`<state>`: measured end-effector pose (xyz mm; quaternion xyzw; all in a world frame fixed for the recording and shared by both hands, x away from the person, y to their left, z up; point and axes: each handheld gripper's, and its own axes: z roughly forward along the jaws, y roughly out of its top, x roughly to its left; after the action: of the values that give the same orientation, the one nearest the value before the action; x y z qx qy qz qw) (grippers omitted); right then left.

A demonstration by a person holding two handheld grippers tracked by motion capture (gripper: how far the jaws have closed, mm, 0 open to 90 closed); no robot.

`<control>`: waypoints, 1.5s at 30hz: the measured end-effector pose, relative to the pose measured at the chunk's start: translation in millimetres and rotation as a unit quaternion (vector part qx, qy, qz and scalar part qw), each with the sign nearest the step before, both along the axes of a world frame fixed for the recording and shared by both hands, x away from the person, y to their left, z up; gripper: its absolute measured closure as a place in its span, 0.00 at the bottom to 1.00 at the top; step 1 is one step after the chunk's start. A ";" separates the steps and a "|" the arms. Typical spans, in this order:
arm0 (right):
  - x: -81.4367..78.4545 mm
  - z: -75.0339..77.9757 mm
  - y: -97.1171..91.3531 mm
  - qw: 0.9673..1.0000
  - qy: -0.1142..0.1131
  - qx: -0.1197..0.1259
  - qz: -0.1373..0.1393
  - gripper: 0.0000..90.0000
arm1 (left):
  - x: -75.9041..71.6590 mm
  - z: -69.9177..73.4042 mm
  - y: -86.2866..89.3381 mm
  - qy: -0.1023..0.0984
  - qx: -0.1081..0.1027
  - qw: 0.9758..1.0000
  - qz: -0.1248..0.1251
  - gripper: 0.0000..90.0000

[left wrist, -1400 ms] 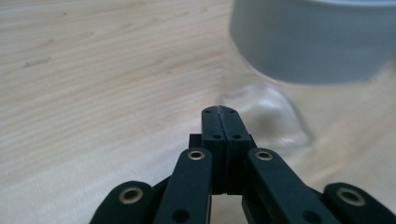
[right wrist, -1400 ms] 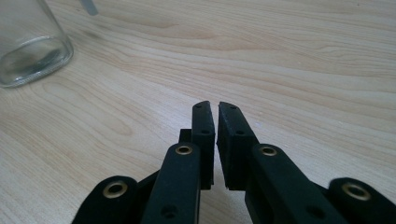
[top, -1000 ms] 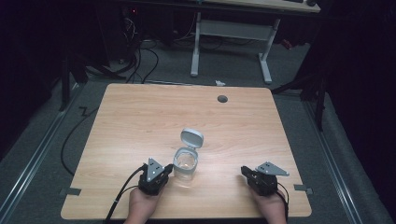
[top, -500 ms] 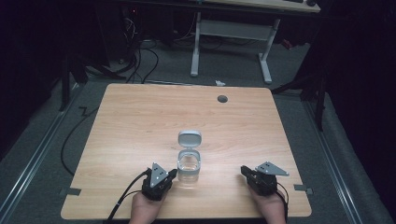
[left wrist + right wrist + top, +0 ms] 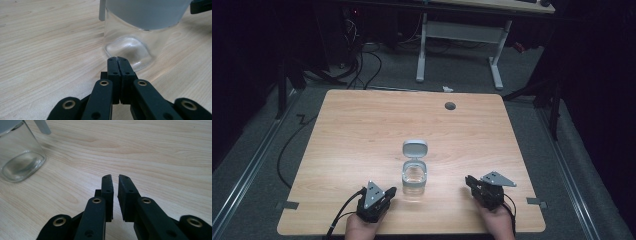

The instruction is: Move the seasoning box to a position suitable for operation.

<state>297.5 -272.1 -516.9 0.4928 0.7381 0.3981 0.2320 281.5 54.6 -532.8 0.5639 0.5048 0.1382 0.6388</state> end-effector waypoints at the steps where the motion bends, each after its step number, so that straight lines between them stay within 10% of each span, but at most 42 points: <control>1: 0.0 0.0 0.0 1.000 0.000 0.000 0.000 0.93 | 0.0 0.0 0.0 0.000 0.000 1.000 0.000 0.99; 24: 47.5 24.7 61.1 0.999 -0.030 0.017 0.038 1.00 | -14.0 -1.4 -35.9 -0.005 0.011 0.998 -0.069 1.00; 45: 77.3 54.4 91.5 0.994 -0.074 0.038 0.066 1.00 | -5.6 -0.6 -40.1 -0.005 0.005 0.998 -0.058 1.00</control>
<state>374.8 -180.6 -462.6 0.4208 0.7340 0.4758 0.2403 275.9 14.5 -533.3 0.5947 0.4676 0.1065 0.6453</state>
